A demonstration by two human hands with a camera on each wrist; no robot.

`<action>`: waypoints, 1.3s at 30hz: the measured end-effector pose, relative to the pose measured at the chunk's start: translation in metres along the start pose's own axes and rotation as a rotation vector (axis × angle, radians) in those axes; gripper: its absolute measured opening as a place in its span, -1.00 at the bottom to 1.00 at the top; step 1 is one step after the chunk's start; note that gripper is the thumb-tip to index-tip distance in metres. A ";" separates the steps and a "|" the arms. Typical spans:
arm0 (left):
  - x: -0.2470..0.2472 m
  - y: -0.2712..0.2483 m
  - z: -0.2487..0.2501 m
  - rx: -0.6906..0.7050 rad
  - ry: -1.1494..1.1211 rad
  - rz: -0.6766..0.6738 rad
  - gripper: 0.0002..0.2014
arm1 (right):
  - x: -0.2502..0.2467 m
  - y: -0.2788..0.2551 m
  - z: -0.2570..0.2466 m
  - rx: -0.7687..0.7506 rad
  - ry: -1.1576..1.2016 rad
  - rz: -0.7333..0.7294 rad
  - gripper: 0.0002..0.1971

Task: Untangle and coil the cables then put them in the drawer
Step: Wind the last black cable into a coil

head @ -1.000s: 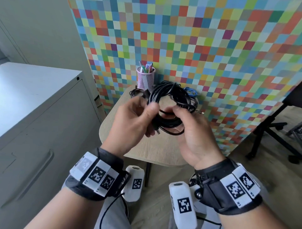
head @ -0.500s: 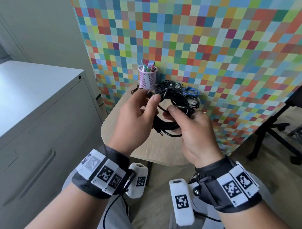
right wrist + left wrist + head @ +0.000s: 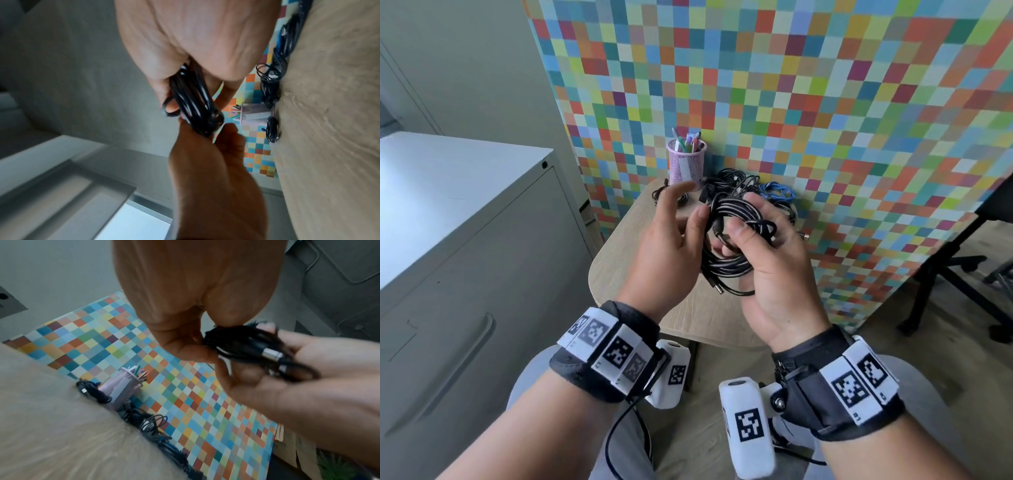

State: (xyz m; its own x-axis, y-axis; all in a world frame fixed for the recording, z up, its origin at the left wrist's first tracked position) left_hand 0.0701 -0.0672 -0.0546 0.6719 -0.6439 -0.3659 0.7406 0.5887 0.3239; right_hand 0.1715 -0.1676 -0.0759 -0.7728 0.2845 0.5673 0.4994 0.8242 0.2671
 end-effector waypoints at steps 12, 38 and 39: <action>0.024 -0.010 -0.003 -0.202 -0.287 -0.327 -0.58 | -0.007 -0.006 -0.026 -0.096 -0.768 -0.047 -0.55; 0.004 -0.004 -0.049 -0.240 -0.037 -0.146 -0.59 | -0.055 0.011 0.029 0.239 -0.526 0.024 -0.61; 0.006 -0.002 -0.052 -0.262 -0.081 -0.167 -0.58 | -0.059 0.016 0.030 0.255 -0.496 0.043 -0.65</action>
State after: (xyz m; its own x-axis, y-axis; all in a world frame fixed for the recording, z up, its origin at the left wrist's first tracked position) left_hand 0.0722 -0.0470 -0.1028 0.5472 -0.7728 -0.3215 0.8209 0.5705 0.0258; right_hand 0.2133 -0.1567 -0.1287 -0.8763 0.4661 0.1222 0.4716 0.8816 0.0198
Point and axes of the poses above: each hand's wrist, its own y-axis towards the middle knuckle, its own x-axis out of the palm, z = x × y, the point moved 10 cm from there along y, towards the middle knuckle, and after that the axes turned 14 degrees about -z, right-handed, at the moved point
